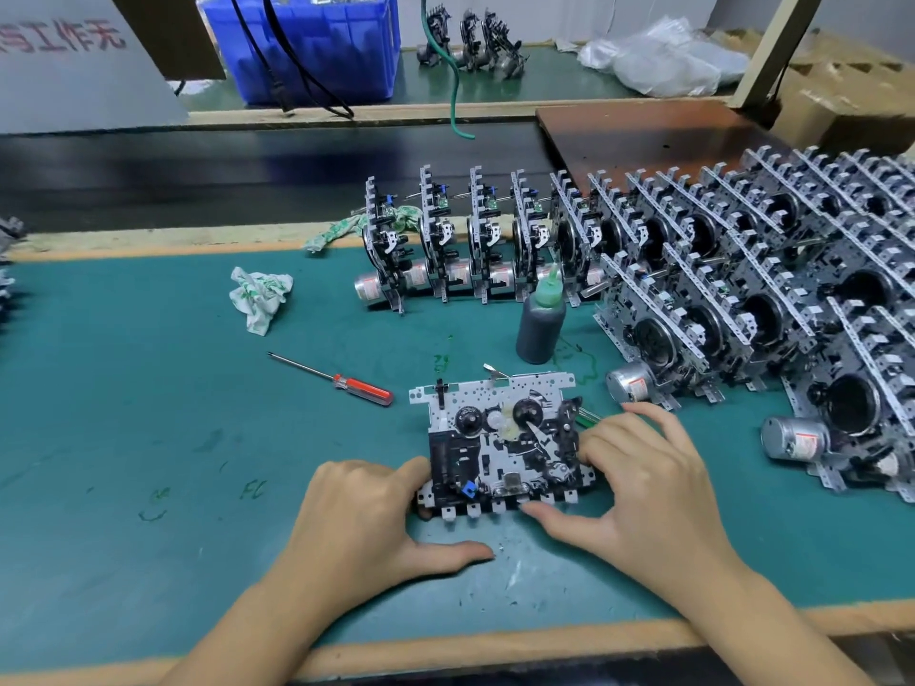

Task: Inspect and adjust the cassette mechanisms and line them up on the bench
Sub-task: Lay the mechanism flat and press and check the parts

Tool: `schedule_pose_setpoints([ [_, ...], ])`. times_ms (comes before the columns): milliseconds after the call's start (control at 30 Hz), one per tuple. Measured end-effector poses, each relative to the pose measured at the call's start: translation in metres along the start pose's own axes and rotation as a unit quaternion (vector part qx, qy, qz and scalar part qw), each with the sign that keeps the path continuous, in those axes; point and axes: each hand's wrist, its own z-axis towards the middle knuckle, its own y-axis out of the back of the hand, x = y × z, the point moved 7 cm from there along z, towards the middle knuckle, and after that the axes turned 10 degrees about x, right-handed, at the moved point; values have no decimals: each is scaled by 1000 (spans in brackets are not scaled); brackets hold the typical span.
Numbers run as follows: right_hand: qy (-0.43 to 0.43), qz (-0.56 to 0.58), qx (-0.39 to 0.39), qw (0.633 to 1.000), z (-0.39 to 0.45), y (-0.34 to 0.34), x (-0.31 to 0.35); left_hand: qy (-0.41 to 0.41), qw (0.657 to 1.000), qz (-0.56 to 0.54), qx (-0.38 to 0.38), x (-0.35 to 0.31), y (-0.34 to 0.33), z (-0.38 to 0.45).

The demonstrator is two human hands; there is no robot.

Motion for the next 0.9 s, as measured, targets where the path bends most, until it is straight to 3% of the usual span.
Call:
schedule_pose_setpoints([
  [167, 75, 13, 38, 996, 0, -1, 2, 50, 999, 11, 2, 6, -1, 0],
  [267, 67, 25, 30, 997, 1, 1, 4, 51, 999, -2, -4, 7, 4, 0],
  [333, 48, 94, 41, 994, 5, 4, 5, 46, 999, -12, -13, 6, 9, 0],
  [467, -36, 301, 51, 952, 7, 10, 3, 2, 992, -81, -95, 2, 28, -5],
  [600, -156, 447, 38, 880, 10, 9, 1, -6, 975, -170, -142, 1, 40, -10],
  [700, -177, 456, 71, 869, 11, 11, 6, 37, 957, -248, -146, 9, 42, -10],
  [833, -202, 442, 126, 865, 11, 4, 11, 108, 943, -301, -89, 22, 33, -9],
  [900, -203, 395, 121, 888, 13, 4, 9, 132, 954, -263, -63, 25, 33, -8],
])
